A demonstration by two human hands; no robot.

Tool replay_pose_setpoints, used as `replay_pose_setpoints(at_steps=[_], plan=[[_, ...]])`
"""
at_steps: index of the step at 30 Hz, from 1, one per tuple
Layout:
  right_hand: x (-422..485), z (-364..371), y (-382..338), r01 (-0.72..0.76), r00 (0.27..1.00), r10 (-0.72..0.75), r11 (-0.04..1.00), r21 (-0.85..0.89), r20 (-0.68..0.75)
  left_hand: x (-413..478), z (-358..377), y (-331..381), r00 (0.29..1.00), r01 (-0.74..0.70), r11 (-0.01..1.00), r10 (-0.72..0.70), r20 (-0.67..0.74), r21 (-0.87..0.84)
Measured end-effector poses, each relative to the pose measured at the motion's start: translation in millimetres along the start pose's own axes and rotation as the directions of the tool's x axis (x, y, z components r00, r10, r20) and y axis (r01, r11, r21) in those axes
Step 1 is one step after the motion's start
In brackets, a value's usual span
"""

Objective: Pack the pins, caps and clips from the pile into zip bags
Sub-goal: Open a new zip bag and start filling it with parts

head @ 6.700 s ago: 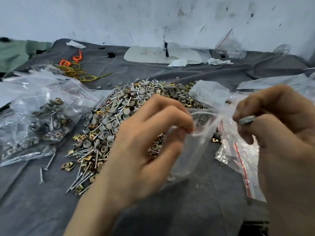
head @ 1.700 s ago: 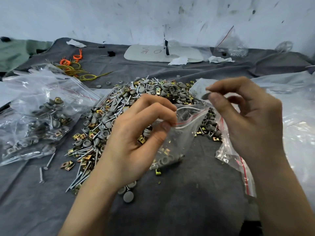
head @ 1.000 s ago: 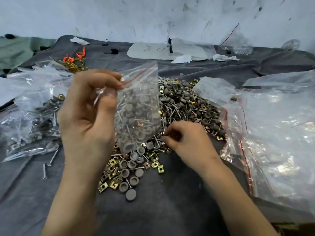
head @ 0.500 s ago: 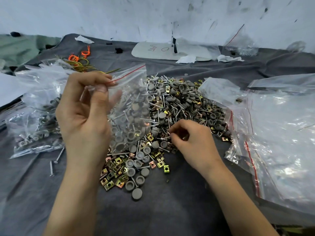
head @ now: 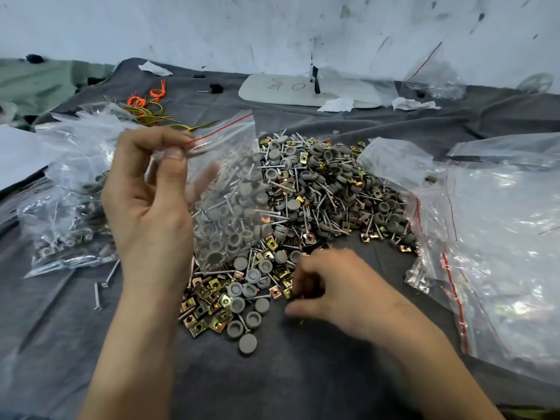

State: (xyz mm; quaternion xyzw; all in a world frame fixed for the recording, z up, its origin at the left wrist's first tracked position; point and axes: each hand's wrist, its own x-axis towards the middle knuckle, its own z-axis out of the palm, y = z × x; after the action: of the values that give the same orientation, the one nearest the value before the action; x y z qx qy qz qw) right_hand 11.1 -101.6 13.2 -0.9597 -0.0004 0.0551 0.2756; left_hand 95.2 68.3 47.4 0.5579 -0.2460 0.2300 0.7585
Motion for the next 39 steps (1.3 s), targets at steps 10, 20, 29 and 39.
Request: replay_pose_setpoints(at_steps=[10, 20, 29, 39], plan=[[-5, 1, 4, 0.052, 0.990, -0.042, 0.996, 0.071, -0.137, -1, 3, 4, 0.998, 0.063, 0.998, -0.063, 0.019, -0.005], [-6, -5, 18, 0.270, 0.911, 0.068, 0.649, 0.711, -0.407, 1, 0, 11, 0.992, -0.050, 0.997, 0.044, 0.117, 0.053], [-29, -61, 19, 0.525, 0.751, 0.026, 0.583, 0.620, -0.660, -8, 10, 29, 0.890, -0.190, 0.955, 0.069, 0.452, 0.229], [-55, -79, 12, 0.713, 0.594, -0.225, 0.591, 0.377, -0.772, -26, 39, 38, 0.674, -0.300, 0.929, 0.044, 0.738, 0.218]])
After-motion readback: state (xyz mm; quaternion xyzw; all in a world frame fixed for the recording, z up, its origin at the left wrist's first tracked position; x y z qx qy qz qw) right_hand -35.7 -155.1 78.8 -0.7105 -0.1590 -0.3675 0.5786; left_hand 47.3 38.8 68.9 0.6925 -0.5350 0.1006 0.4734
